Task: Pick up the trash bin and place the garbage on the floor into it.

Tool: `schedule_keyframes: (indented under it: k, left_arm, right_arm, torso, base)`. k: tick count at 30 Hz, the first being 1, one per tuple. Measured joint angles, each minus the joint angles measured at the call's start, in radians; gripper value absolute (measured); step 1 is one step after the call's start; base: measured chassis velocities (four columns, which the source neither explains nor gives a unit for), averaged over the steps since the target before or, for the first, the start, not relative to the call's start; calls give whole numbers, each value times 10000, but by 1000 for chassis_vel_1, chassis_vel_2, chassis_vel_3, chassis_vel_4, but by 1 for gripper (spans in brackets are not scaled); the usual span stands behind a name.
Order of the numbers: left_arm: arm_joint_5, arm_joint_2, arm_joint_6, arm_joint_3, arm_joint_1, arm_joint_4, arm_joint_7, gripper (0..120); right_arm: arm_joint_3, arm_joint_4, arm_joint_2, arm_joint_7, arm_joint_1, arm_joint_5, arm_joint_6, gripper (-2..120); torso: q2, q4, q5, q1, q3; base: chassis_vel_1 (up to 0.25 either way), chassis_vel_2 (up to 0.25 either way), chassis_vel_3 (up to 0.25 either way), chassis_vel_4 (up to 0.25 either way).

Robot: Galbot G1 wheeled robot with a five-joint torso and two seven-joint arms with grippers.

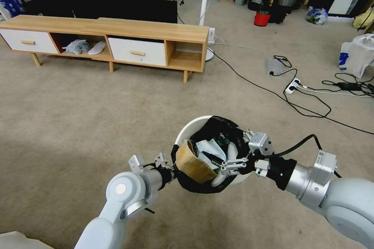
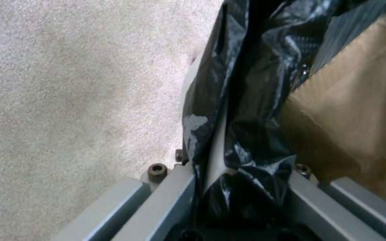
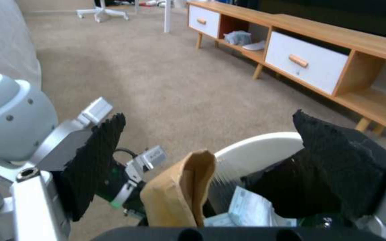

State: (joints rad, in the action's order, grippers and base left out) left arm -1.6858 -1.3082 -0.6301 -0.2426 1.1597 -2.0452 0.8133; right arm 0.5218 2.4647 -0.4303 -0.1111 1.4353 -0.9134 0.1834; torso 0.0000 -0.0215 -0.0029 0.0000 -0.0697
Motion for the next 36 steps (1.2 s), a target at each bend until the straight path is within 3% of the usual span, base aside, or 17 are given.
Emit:
schedule_keyframes:
  k: [21, 36]
  left_arm:
    - [468, -67, -28, -227, 110, -159, -286, 0]
    - [948, -106, -198, -490, 752, -949, -466, 0]
  right_arm:
    - [2306, 280, -66, 525, 375, -710, -296, 97]
    - [4207, -424, -1146, 482, 2115, 1167, -1152, 97]
  torso:
    - [0, 1, 0, 0, 0]
    - [0, 0, 0, 0, 0]
  base:
    - [0, 0, 0, 0]
    - [0, 0, 0, 0]
